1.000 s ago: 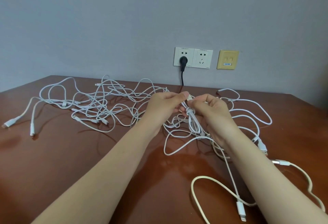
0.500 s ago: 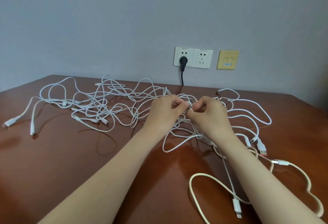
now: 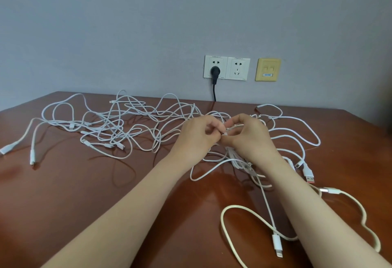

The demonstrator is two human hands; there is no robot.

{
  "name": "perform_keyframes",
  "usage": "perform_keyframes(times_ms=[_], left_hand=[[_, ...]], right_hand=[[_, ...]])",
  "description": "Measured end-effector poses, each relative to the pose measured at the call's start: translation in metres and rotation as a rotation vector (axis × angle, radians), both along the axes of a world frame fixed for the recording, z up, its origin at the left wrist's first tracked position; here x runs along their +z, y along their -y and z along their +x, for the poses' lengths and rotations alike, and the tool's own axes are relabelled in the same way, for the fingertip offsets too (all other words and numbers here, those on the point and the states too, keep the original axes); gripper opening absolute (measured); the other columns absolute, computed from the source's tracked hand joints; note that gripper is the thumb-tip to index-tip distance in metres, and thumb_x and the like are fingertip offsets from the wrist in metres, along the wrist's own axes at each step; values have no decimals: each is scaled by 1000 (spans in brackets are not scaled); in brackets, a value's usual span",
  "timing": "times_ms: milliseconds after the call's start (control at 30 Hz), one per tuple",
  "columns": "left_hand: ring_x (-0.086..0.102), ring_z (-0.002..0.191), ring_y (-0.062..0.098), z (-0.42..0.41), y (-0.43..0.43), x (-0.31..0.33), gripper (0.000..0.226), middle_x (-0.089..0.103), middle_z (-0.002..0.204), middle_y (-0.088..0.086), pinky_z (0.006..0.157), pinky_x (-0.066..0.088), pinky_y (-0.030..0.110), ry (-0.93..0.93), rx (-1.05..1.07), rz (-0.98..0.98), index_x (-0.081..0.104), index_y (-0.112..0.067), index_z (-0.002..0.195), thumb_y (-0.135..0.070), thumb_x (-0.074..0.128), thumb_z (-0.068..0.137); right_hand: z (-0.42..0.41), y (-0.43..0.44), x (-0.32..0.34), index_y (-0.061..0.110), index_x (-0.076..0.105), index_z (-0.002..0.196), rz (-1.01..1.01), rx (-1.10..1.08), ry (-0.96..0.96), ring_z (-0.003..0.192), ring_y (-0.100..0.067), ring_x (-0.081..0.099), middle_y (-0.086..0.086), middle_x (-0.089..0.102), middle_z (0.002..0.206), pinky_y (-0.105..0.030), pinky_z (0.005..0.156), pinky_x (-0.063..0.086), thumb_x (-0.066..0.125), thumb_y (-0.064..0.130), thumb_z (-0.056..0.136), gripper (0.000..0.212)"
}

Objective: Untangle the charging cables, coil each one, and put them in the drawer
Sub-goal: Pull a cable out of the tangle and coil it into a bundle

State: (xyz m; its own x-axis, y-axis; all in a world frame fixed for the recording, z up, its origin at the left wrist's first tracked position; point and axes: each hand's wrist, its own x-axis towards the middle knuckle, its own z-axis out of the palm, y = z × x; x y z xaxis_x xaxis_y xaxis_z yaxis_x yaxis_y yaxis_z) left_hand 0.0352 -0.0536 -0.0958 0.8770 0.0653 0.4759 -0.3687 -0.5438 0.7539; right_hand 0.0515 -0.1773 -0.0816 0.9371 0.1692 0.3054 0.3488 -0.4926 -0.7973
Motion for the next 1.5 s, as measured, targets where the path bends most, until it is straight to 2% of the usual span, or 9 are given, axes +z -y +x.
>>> perform_keyframes(times_ms=[233,300,433,533,700,867,1100,1267,1500], left_hand=[[61,82,3,-1,-3,1,18,65,86,-9,74,42,2,100,-3,102,65,-17,91,-2,56,87],[62,83,5,1,-4,0,23,65,88,-8,77,48,12,103,-9,117,61,-23,88,-2,54,88],[59,72,-10,2,-5,0,32,62,81,-14,67,47,6,93,-17,-55,55,-30,77,0,58,86],[62,76,-2,2,-6,2,36,62,82,-10,69,49,10,107,9,-137,54,-33,77,2,59,83],[65,79,10,4,-7,2,37,63,83,-7,73,50,20,141,74,-160,50,-35,76,1,59,83],[62,76,7,2,-5,3,28,60,83,-11,75,51,22,183,69,-82,52,-28,83,-1,58,84],[62,92,9,0,0,-3,34,55,93,-21,80,53,28,169,-28,-1,48,-29,94,3,55,86],[61,91,6,0,2,-5,38,56,93,-20,75,52,22,200,-10,-59,47,-33,92,4,57,84],[57,98,11,-1,3,-9,27,55,102,-12,82,47,25,274,39,97,52,-22,102,-3,59,85]], right_hand=[[1,-2,-4,20,64,83,5,-27,67,58,-3,55,3,63,64,-5,53,37,76,15,74,15],[2,-1,-3,17,66,82,22,-47,78,62,-7,58,-1,66,68,-5,55,37,77,18,74,13],[1,-1,-2,16,66,78,78,-47,83,53,2,56,3,64,63,-4,54,39,76,18,76,10],[0,-4,-2,21,64,71,132,-9,76,47,9,53,9,61,57,-3,52,38,74,17,78,13],[1,-8,-5,28,65,72,215,60,5,55,-4,61,9,67,60,-22,66,51,69,13,81,18],[-2,-7,-2,21,66,77,258,33,17,44,2,57,14,62,50,-9,51,44,69,9,81,13],[0,-5,-2,25,64,74,255,-53,50,48,3,56,5,67,64,-11,54,43,74,11,74,18],[3,-5,-3,20,66,71,377,-9,-55,54,-13,60,-5,69,66,-28,63,47,75,5,73,18],[-1,-1,2,7,68,72,630,70,-256,50,-14,55,-6,65,60,-20,55,50,74,-1,72,10]])
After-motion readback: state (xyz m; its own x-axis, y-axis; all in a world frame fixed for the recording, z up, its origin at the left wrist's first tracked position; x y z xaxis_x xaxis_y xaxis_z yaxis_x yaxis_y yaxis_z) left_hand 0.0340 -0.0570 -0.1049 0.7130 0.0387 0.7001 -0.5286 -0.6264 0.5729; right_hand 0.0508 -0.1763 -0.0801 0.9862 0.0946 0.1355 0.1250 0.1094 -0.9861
